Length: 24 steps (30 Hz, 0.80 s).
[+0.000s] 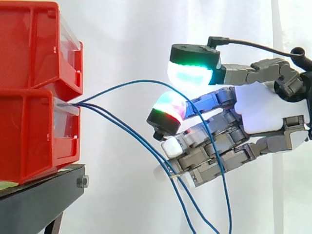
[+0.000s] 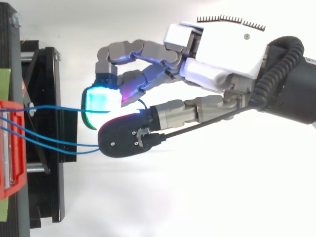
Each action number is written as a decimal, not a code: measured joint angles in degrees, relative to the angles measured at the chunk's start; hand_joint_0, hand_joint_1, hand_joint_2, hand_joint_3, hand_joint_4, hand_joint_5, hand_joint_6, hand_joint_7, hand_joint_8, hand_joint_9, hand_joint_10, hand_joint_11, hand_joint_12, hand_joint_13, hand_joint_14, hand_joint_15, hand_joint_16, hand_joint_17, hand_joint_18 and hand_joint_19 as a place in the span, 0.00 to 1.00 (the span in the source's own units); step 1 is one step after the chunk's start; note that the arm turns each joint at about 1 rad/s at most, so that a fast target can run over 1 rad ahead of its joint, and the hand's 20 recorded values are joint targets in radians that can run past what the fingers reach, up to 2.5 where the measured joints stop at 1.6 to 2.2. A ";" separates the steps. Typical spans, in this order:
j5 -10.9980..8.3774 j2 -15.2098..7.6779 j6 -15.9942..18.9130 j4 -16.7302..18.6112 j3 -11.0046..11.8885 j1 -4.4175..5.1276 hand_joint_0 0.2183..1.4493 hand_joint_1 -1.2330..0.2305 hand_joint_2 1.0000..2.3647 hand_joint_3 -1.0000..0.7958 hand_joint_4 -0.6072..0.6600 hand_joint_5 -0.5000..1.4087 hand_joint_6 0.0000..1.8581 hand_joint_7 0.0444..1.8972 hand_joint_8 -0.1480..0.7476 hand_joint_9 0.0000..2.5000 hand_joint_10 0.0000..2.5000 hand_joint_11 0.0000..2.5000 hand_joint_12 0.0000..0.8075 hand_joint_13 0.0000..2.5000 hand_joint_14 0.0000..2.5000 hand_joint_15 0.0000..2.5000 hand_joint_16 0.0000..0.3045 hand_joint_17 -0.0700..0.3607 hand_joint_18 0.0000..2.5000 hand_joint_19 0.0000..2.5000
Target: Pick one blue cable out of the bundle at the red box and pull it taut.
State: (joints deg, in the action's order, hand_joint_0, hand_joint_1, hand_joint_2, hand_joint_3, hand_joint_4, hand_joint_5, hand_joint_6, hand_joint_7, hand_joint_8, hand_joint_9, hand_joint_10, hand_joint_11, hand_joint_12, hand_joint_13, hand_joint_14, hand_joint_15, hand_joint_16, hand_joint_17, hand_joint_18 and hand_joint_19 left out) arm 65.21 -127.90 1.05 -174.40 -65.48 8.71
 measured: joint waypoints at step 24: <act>0.00 0.00 0.00 0.28 0.00 0.01 0.31 0.40 0.01 0.42 0.62 0.23 0.29 0.74 0.56 0.35 0.01 0.21 0.47 0.18 0.00 0.08 0.19 0.47 0.16 0.14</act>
State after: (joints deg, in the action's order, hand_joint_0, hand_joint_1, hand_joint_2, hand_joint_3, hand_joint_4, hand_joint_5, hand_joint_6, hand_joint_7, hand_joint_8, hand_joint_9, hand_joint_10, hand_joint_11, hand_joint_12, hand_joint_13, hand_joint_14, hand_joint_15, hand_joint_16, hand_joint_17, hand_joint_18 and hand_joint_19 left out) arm 65.21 -127.91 1.05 -174.12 -65.48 8.71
